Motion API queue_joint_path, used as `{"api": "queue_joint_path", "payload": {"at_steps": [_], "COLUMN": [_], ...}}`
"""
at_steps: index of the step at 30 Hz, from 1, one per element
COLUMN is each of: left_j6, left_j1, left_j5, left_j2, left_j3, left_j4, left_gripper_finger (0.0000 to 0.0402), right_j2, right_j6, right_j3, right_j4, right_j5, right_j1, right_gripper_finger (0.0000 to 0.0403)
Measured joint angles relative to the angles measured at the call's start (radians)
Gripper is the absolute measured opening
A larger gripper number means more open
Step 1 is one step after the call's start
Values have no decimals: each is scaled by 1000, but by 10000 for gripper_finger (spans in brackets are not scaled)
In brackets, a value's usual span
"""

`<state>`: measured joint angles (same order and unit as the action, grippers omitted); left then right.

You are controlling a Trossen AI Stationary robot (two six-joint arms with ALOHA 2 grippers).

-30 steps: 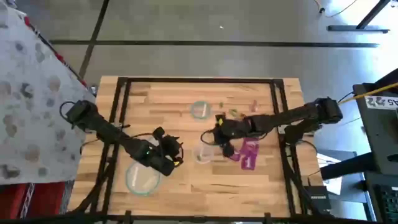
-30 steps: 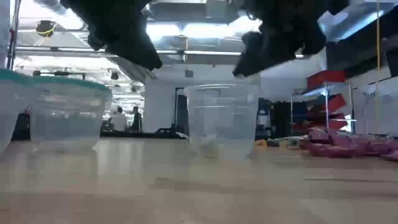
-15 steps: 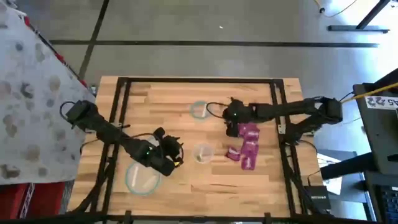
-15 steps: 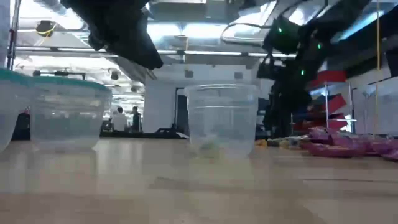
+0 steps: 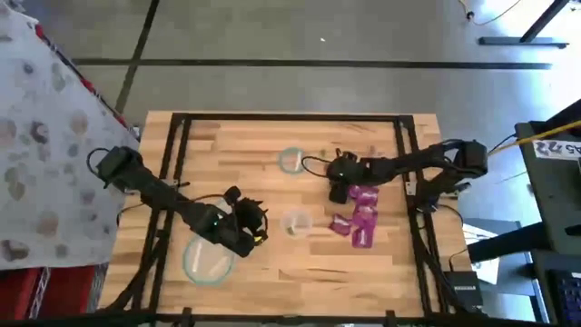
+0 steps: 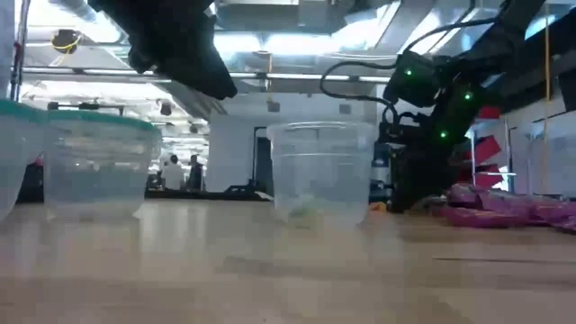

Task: Sort candy
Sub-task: Put the violet candy into the top small transparent bin

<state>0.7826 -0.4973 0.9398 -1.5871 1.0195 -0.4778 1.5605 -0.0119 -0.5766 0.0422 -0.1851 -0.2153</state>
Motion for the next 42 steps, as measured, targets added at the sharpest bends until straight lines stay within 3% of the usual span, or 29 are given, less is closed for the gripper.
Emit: {"api": "queue_joint_path", "payload": {"at_steps": [9,15,23,28,34,42], "left_j6": [2,2,2,2,2,2], "left_j1": [0,0,0,2,2,3], "left_j5": [-13,-13,-13,-8,24,29], "left_j2": [0,0,0,0,0,1], "left_j3": [0,0,0,0,0,0], "left_j4": [0,-1,0,0,0,8], "left_gripper_finger": [115,115,115,115,115,115], "right_j2": [1,-40,-255,-354,-328,-143], "right_j6": [-16,-35,-36,-37,-38,-36], "right_j3": [0,2,-61,-130,-197,-260], "right_j4": [4,26,159,104,-70,-170], "right_j5": [19,-41,-23,90,217,223], "right_j1": [0,-2,15,93,244,390], "right_gripper_finger": [57,3,1,1,1,0]}}
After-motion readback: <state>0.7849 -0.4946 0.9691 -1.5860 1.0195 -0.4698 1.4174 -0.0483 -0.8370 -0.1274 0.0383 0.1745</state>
